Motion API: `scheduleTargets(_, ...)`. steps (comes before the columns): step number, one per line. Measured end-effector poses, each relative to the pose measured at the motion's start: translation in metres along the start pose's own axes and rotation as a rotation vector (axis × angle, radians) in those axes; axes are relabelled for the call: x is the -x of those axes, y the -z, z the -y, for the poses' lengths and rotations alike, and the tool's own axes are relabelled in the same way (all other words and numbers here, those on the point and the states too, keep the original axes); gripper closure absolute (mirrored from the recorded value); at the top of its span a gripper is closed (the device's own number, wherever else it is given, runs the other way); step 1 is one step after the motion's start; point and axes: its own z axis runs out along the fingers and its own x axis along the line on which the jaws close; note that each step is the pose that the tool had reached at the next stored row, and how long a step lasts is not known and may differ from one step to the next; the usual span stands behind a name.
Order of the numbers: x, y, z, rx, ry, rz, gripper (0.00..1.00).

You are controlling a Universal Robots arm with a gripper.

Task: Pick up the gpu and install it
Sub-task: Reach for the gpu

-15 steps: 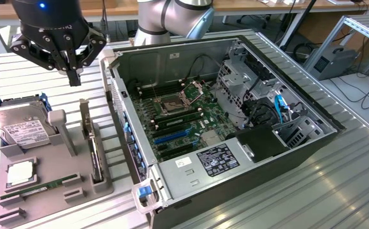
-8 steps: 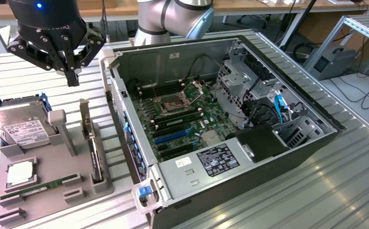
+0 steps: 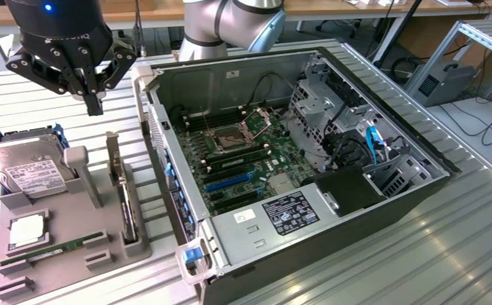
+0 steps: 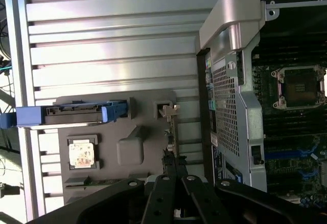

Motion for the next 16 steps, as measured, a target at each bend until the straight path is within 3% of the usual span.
scheduleTargets(16, -0.0057, 0.0001, 0.0004, -0.0005, 0.000, 0.0001, 0.89)
